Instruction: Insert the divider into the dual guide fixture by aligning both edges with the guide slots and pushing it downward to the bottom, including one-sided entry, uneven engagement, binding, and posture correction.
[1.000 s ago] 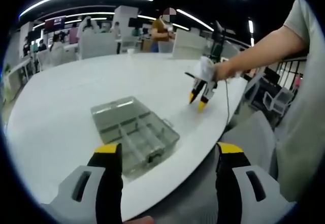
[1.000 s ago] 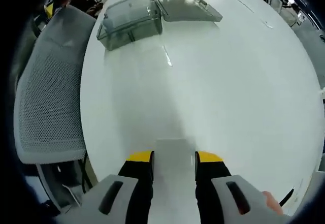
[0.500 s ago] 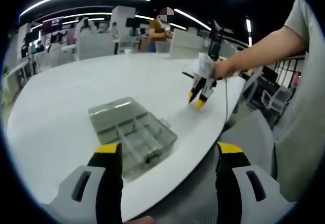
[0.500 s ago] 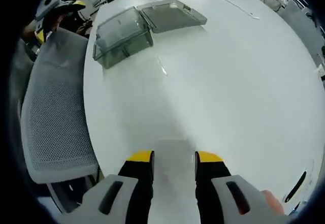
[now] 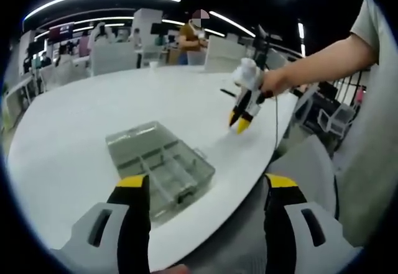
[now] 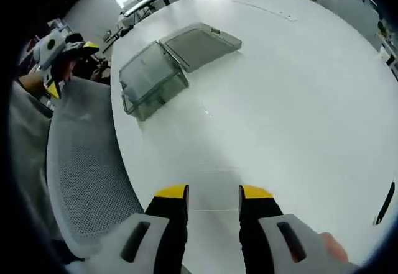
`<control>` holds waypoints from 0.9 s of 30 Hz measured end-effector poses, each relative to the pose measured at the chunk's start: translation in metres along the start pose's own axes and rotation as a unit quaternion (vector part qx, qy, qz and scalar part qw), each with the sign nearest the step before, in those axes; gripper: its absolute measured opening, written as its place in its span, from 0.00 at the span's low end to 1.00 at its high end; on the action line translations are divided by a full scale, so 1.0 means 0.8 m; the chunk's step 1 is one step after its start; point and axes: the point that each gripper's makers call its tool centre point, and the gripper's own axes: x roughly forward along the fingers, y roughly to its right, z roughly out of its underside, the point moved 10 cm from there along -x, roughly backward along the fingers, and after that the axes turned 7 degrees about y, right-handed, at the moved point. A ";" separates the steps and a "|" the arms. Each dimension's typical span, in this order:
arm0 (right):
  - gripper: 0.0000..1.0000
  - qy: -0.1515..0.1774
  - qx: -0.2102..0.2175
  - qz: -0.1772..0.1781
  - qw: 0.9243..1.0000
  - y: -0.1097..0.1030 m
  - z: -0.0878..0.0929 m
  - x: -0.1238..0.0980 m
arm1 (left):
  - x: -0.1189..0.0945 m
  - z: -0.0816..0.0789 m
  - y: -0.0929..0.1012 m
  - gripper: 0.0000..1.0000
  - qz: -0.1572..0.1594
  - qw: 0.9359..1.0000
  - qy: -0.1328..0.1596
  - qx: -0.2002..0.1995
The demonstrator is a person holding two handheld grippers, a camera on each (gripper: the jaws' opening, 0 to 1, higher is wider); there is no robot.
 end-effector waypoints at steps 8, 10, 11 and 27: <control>0.27 0.051 0.074 -0.029 0.996 -0.005 -0.005 -0.009 | 0.002 -0.002 -0.001 0.73 0.003 1.000 0.004 0.002; 0.27 0.057 0.082 -0.033 0.994 -0.005 -0.006 -0.012 | 0.003 -0.002 -0.001 0.73 0.003 1.000 0.005 0.002; 0.27 0.061 0.090 -0.036 0.993 -0.006 -0.007 -0.012 | 0.003 -0.003 -0.001 0.73 0.003 1.000 0.006 0.002; 0.27 0.098 0.163 -0.065 0.980 -0.016 -0.012 -0.018 | 0.002 -0.004 -0.004 0.73 0.002 1.000 0.009 0.004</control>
